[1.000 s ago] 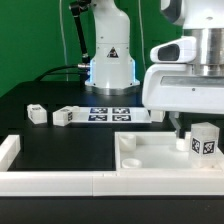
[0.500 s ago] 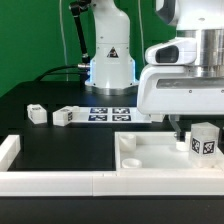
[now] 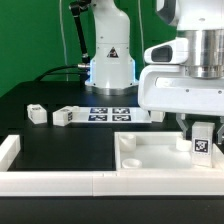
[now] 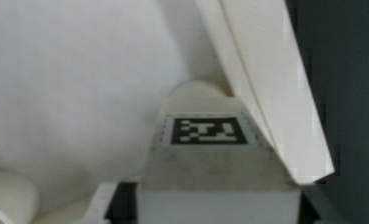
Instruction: Assemble square table
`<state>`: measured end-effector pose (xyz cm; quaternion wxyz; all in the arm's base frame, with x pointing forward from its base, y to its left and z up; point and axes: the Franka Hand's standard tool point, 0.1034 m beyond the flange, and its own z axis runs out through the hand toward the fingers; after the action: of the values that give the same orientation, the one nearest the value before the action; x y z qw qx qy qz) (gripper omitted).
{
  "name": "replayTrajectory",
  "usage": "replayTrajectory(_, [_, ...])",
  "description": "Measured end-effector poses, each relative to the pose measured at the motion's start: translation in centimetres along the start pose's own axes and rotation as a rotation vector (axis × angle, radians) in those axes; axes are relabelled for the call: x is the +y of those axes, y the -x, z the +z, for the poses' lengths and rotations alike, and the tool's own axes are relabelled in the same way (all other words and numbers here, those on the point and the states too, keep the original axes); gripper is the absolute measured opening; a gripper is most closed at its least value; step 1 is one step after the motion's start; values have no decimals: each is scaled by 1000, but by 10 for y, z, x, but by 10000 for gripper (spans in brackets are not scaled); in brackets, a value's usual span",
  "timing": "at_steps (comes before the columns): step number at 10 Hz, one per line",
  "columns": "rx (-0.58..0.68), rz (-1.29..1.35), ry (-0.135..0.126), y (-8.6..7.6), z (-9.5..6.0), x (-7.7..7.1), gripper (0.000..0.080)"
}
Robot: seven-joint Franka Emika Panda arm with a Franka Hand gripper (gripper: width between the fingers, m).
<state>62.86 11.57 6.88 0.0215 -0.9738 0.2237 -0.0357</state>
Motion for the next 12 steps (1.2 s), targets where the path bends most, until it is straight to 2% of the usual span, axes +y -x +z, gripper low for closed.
replayTrajectory(2, [-10, 196, -2, 0, 0, 1, 290])
replayTrajectory(4, [-49, 531, 23, 0, 0, -1, 290])
replayTrajectory(6, [-97, 853, 13, -1, 1, -1, 290])
replayTrajectory(12, [-113, 1285, 18, -3, 1, 1, 290])
